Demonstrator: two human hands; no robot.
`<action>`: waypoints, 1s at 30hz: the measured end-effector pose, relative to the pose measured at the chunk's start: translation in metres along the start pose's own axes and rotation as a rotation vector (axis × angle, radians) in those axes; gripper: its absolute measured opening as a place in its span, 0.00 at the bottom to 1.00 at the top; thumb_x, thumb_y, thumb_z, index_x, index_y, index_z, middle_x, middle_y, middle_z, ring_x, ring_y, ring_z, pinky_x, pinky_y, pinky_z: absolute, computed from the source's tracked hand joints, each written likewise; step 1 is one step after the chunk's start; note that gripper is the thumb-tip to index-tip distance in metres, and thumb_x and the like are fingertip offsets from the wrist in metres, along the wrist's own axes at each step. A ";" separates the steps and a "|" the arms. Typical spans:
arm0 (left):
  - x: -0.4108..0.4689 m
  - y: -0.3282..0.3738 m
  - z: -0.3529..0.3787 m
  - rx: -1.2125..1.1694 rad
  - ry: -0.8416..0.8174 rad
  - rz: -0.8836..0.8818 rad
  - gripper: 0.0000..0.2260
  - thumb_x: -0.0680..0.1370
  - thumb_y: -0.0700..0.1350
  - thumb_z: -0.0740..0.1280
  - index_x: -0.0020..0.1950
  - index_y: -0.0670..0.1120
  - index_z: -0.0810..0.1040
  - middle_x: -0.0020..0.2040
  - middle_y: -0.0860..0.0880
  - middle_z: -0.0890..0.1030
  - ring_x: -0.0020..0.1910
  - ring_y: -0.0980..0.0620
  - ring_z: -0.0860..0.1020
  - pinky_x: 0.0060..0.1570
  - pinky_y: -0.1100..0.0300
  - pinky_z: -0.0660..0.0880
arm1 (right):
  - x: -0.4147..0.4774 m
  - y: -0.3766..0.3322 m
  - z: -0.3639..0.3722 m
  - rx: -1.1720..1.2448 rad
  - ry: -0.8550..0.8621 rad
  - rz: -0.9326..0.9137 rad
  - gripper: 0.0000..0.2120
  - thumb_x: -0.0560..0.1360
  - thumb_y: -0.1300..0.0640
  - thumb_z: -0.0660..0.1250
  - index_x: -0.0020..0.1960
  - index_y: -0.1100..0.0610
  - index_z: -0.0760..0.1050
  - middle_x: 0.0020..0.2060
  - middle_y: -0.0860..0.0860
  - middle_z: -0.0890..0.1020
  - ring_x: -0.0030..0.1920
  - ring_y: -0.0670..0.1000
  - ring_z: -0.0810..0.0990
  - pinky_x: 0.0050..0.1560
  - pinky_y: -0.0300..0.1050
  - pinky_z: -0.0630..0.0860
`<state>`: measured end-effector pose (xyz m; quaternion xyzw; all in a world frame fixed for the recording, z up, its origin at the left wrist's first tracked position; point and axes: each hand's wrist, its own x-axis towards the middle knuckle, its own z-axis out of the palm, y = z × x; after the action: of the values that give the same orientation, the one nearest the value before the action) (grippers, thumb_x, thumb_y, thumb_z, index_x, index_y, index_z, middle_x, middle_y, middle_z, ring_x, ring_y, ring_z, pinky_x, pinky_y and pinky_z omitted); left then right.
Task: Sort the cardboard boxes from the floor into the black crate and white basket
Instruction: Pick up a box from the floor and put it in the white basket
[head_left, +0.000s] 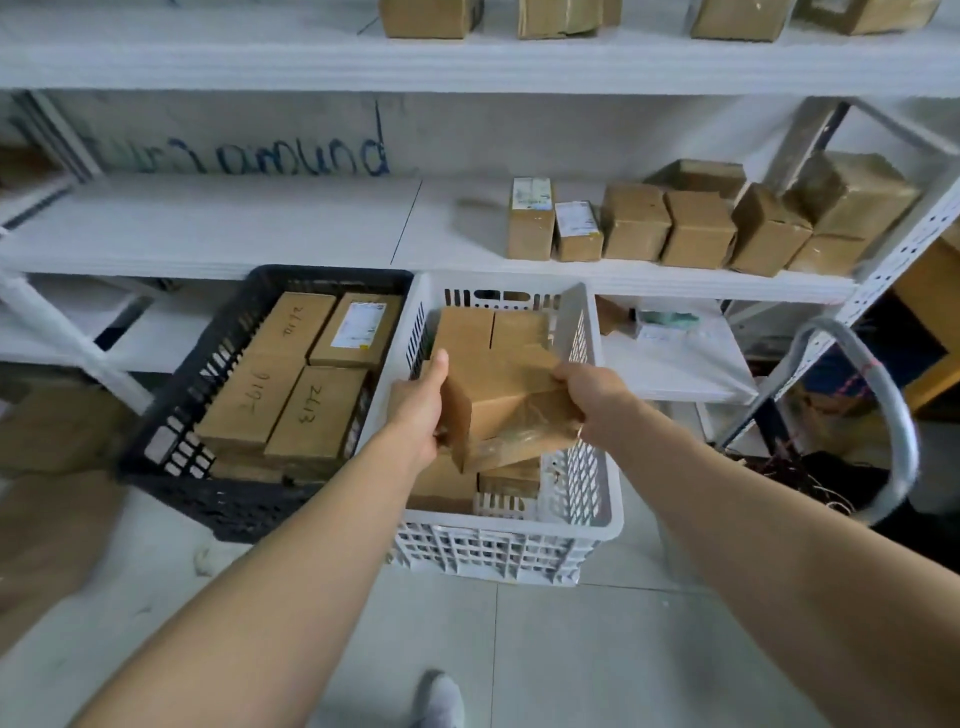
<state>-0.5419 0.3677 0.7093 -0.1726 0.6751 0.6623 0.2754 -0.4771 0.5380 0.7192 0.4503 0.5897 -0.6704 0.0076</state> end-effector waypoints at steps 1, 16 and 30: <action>0.009 -0.001 -0.004 0.023 -0.008 -0.037 0.26 0.73 0.64 0.65 0.61 0.47 0.73 0.56 0.44 0.79 0.53 0.43 0.78 0.53 0.46 0.77 | 0.006 0.001 0.007 -0.045 0.012 0.015 0.09 0.74 0.55 0.65 0.49 0.61 0.75 0.46 0.59 0.81 0.44 0.57 0.82 0.39 0.47 0.81; 0.074 -0.026 -0.008 0.405 -0.314 -0.520 0.21 0.76 0.62 0.61 0.55 0.44 0.70 0.54 0.38 0.73 0.54 0.35 0.74 0.52 0.35 0.76 | 0.046 0.028 0.024 -0.737 0.014 0.079 0.21 0.81 0.52 0.54 0.67 0.63 0.69 0.40 0.53 0.70 0.41 0.54 0.69 0.32 0.38 0.63; 0.099 -0.088 0.021 0.338 -0.199 -0.618 0.29 0.77 0.61 0.62 0.74 0.51 0.60 0.72 0.45 0.64 0.70 0.37 0.64 0.57 0.32 0.70 | 0.091 0.091 0.010 -0.842 -0.076 0.238 0.12 0.79 0.50 0.57 0.56 0.56 0.72 0.40 0.52 0.72 0.50 0.54 0.70 0.41 0.43 0.67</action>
<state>-0.5648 0.3961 0.5803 -0.2554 0.6609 0.4404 0.5515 -0.4880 0.5496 0.5916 0.4478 0.7548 -0.3820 0.2893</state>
